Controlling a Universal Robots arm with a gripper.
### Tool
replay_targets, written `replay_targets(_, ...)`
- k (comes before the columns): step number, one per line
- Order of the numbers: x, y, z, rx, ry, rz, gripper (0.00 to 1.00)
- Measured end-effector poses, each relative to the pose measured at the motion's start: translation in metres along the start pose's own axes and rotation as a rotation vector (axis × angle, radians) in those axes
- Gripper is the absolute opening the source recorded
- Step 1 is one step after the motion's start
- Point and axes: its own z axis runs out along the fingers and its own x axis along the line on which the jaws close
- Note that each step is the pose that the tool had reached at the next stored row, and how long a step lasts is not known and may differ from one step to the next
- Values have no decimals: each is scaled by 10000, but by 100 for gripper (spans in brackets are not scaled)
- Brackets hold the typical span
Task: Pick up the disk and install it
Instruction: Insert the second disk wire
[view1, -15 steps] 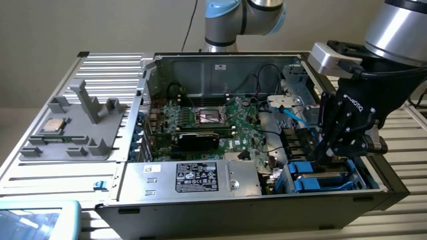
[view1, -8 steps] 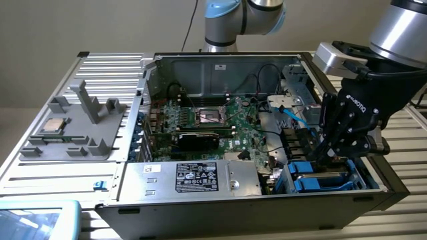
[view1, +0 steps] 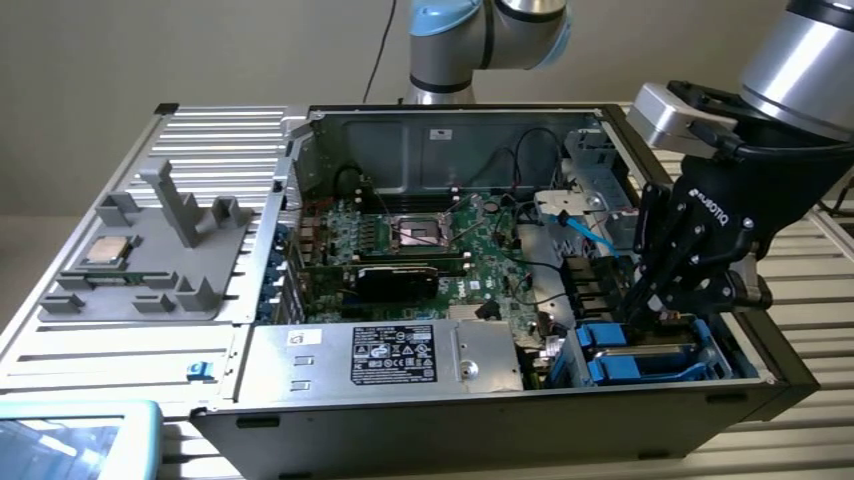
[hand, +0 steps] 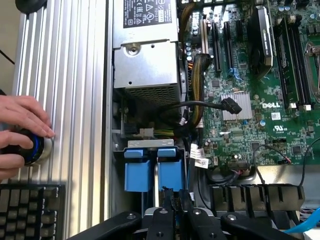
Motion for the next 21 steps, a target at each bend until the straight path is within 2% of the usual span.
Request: replay_targets(21,-6,-55,24,1,-2,-15,15)
